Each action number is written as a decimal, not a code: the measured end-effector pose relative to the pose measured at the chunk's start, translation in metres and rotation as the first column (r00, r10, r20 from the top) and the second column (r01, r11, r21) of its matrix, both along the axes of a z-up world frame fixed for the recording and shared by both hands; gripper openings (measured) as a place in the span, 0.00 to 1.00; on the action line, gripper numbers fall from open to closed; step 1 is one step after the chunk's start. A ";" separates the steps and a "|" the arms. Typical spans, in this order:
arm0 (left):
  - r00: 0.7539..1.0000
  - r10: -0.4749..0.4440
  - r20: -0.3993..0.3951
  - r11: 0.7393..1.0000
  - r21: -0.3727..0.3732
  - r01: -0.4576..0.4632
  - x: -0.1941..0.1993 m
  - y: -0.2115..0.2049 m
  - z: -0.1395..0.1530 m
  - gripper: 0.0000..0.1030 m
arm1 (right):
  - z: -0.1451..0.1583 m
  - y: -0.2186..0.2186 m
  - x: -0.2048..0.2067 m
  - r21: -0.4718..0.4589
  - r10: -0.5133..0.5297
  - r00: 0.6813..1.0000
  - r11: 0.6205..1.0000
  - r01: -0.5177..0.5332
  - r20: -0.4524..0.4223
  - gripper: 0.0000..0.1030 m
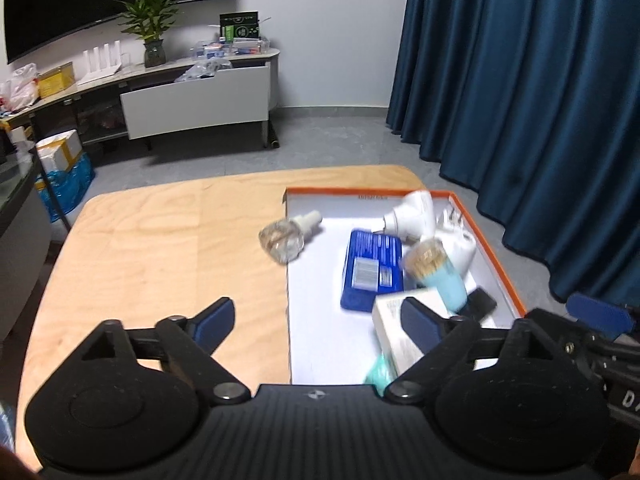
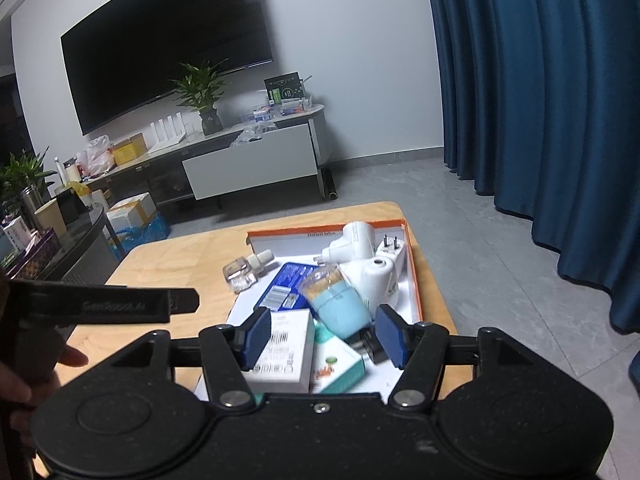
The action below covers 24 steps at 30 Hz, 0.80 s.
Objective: Organize rigid objects
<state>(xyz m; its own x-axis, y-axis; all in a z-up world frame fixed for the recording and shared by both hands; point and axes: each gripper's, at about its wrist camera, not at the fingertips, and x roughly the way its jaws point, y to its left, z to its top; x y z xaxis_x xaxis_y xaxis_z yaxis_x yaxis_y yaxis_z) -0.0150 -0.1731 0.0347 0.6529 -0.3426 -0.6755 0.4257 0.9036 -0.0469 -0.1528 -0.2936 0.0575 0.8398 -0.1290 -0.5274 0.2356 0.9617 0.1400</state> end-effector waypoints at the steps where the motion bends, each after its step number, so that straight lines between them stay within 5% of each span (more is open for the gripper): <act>1: 1.000 0.000 0.004 1.000 0.003 0.000 -0.007 0.001 -0.001 0.91 | -0.001 0.001 -0.004 -0.004 0.001 1.000 1.000 -0.001 -0.003 0.70; 6: 1.000 0.026 0.003 1.000 0.008 -0.026 -0.038 0.008 -0.008 1.00 | -0.004 0.008 -0.019 -0.016 0.006 1.000 1.000 -0.006 -0.018 0.73; 24: 0.997 0.073 -0.023 0.996 0.043 -0.072 -0.084 0.014 -0.025 1.00 | -0.013 0.022 -0.050 -0.052 -0.002 0.999 0.999 0.000 -0.048 0.75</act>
